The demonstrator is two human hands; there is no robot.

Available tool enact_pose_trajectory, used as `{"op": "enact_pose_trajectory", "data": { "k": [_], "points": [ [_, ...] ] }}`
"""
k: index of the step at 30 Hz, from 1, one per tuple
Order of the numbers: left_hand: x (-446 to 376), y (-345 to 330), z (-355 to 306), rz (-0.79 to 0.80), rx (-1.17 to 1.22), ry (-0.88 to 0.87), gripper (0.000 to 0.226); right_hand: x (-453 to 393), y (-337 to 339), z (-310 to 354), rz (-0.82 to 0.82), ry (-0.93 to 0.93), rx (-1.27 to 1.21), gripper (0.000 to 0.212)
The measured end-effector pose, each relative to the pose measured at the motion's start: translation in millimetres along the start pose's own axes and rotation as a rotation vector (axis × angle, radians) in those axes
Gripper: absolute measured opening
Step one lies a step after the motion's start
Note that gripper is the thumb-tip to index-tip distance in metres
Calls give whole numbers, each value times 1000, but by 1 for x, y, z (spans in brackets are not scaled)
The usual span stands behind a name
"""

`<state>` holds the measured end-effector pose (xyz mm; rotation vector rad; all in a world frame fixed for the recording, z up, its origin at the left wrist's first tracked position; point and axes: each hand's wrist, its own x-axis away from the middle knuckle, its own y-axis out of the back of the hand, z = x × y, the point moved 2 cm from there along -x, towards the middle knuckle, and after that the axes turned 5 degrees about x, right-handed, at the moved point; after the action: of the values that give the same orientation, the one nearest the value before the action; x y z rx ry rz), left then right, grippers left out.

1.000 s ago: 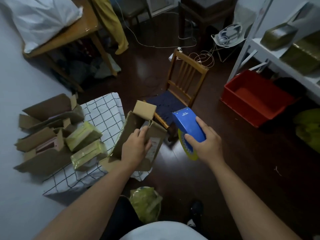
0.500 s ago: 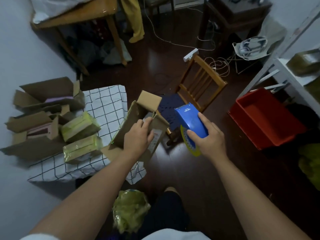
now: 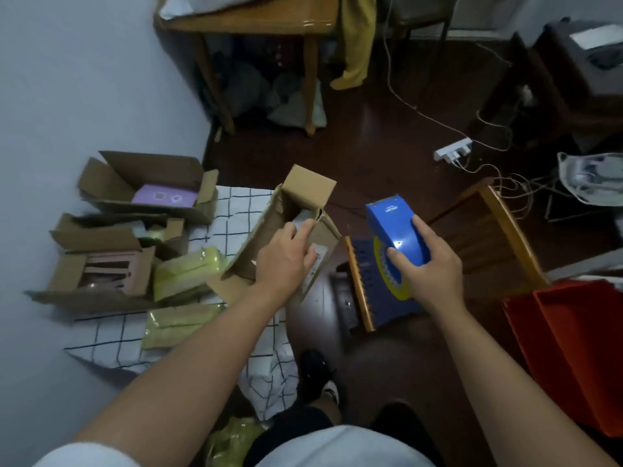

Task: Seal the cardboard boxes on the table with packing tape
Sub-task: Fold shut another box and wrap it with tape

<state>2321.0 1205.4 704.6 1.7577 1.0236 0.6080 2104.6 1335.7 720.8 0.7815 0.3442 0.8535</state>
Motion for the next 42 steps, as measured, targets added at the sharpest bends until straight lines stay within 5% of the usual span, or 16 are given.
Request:
{"op": "enact_pose_trajectory", "data": {
  "k": [9, 25, 33, 42],
  "points": [
    [-23, 75, 113, -187, 33, 252, 44, -121, -84, 161, 193, 292, -75, 71],
    [-80, 131, 261, -537, -178, 899, 41, -256, -347, 434, 724, 874, -221, 70],
    [-104, 105, 247, -481, -195, 1121, 41, -281, -415, 472, 977, 999, -235, 79],
    [-75, 87, 260, -533, -214, 1079, 41, -257, -407, 431, 1042, 1101, -145, 72]
  ]
}}
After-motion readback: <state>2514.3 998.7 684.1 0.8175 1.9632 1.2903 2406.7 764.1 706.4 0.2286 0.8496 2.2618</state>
